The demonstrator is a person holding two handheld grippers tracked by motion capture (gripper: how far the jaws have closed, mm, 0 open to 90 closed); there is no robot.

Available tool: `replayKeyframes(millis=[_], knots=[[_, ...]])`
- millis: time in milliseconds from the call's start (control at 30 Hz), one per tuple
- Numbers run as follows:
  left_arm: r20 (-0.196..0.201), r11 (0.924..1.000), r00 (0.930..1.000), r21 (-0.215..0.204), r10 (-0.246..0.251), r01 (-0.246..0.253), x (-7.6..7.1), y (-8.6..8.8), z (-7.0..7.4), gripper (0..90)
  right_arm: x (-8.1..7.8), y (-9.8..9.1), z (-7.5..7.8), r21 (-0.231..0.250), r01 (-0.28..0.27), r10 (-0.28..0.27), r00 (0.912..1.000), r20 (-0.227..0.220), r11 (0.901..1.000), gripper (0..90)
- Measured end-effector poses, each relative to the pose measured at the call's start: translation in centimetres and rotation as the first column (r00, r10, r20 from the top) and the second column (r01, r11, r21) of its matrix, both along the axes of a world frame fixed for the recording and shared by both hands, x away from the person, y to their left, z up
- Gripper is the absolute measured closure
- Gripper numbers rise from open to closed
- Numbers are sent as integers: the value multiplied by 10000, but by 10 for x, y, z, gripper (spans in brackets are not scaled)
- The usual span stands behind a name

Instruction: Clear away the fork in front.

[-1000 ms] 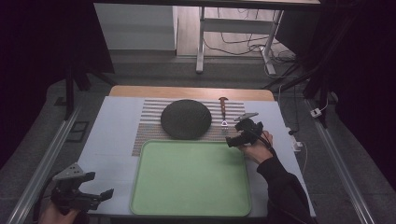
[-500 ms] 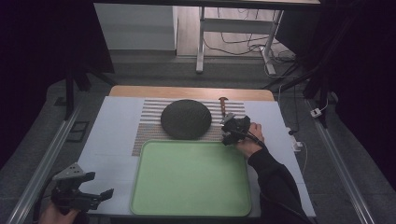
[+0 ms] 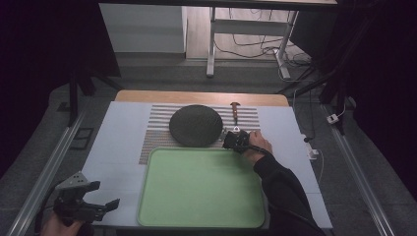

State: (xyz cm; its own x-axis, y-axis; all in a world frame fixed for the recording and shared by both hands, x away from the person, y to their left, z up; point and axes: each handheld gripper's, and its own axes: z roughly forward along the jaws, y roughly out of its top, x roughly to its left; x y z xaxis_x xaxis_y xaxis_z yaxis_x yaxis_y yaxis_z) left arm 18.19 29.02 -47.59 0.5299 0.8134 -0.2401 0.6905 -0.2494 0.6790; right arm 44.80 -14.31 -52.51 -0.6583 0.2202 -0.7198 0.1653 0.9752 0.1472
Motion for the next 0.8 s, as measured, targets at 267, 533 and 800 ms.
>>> replayKeyframes(millis=[267, 533, 800], knots=[[16, 10000, 10000, 20, -24, 24, 0, 0, 0, 0, -5, 2, 2, -491, -194, 231, 9969, 757, 9986, 900], [23, 10000, 10000, 26, -33, 33, 0, -1, 0, 0, -10, 1, 14, -123, -360, 370, 9950, 932, 9993, 900], [49, 10000, 10000, 49, -29, 29, -1, -1, 0, 0, -14, -9, 28, 722, -284, 239, 9978, 614, 9970, 900]])
